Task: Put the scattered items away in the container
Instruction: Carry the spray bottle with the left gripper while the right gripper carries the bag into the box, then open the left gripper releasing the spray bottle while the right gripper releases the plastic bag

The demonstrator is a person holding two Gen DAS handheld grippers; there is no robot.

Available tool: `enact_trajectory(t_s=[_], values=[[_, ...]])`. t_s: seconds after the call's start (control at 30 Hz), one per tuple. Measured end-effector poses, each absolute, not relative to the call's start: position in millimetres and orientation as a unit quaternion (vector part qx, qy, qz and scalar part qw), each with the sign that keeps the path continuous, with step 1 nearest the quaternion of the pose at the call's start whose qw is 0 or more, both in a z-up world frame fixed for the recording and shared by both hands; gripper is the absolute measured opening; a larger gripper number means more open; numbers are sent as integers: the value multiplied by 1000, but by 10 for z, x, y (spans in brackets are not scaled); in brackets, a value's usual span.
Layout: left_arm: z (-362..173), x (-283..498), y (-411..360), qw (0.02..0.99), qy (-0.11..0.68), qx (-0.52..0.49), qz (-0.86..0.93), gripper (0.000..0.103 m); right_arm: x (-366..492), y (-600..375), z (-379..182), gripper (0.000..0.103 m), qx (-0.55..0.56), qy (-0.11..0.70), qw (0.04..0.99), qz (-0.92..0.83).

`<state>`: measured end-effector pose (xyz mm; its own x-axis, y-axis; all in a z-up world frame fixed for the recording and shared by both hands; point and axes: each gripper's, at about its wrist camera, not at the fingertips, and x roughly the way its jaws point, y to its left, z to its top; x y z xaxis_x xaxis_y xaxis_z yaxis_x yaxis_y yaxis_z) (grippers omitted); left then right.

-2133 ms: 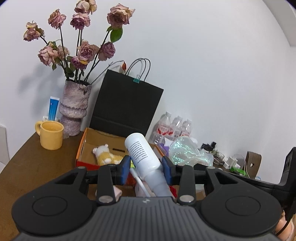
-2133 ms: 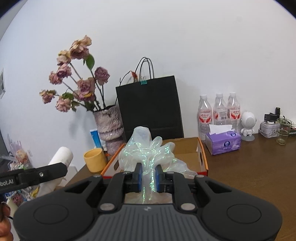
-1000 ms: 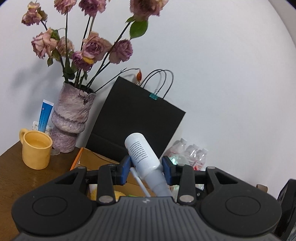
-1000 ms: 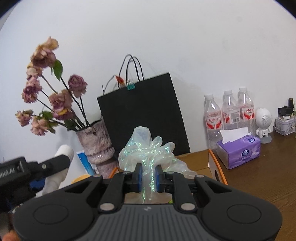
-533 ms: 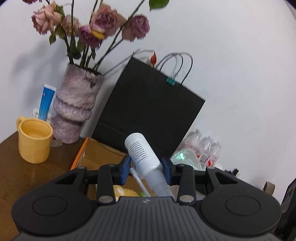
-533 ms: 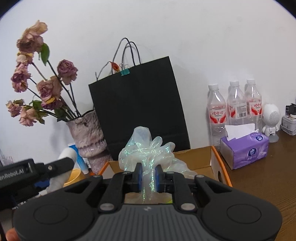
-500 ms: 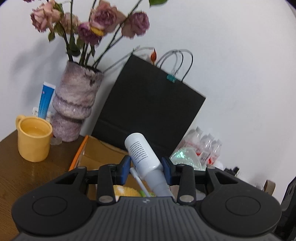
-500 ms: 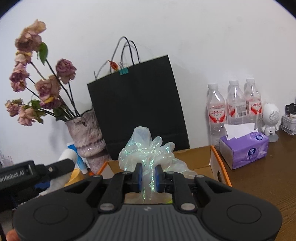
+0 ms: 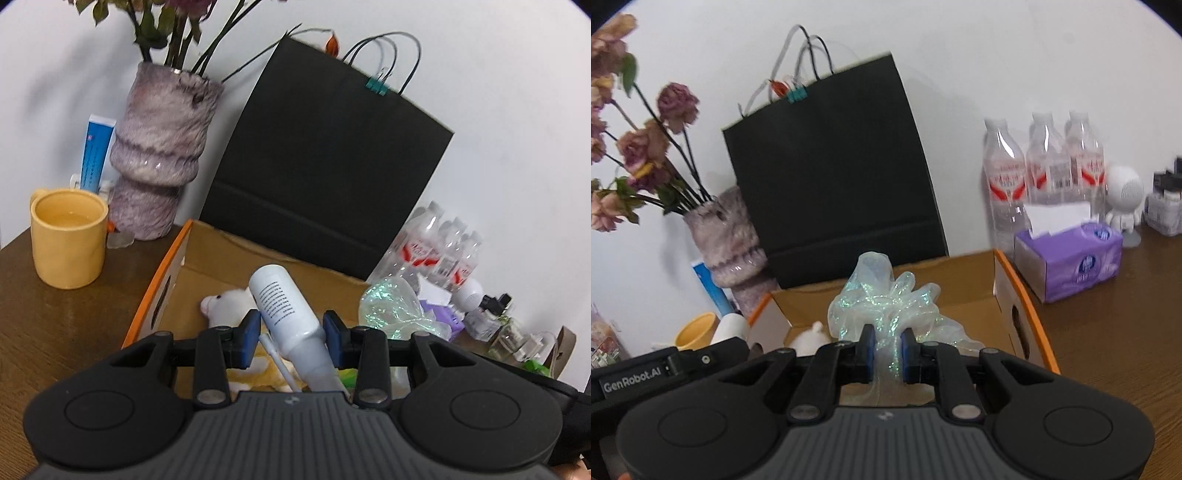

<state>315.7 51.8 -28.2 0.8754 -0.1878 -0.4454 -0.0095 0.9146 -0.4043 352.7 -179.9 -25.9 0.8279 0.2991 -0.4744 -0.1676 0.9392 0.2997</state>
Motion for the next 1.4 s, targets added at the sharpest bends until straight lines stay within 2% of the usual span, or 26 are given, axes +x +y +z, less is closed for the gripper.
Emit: enact_trajectory(t_s=[0.63,0.67,0.73,0.87,0.9,0.97,1.07,1.13,1.23,1.3,1.4], values=[[-423,3267,494,944,268,-193,-23,38,3670,-1789,-461,14,114,290,946,94],[-426,3269,500,943,268,-194,-21,38,3672,-1790,-461,15,114,290,946,93],[-431,3277,509,943,268,-195,-18,38,3680,-1791,-463,24,115,292,945,94],[-437,3276,521,943,267,-197,-11,39,3689,-1792,-474,32,114,295,944,92],[-429,3266,527,943,265,-199,-5,43,3691,-1793,-473,37,115,295,944,90],[-412,3244,538,944,260,-201,7,67,3683,-1790,-463,44,114,292,945,91],[-353,3190,533,951,243,-192,23,82,3672,-1785,-446,59,114,288,946,92],[-322,3165,521,953,236,-187,26,89,3664,-1781,-436,71,114,285,947,93],[-302,3153,491,955,233,-181,22,91,3662,-1761,-428,80,110,285,948,96],[-295,3151,477,956,232,-177,22,96,3660,-1747,-425,86,106,285,948,97],[-288,3148,464,957,232,-174,27,102,3655,-1734,-421,87,102,286,948,96]])
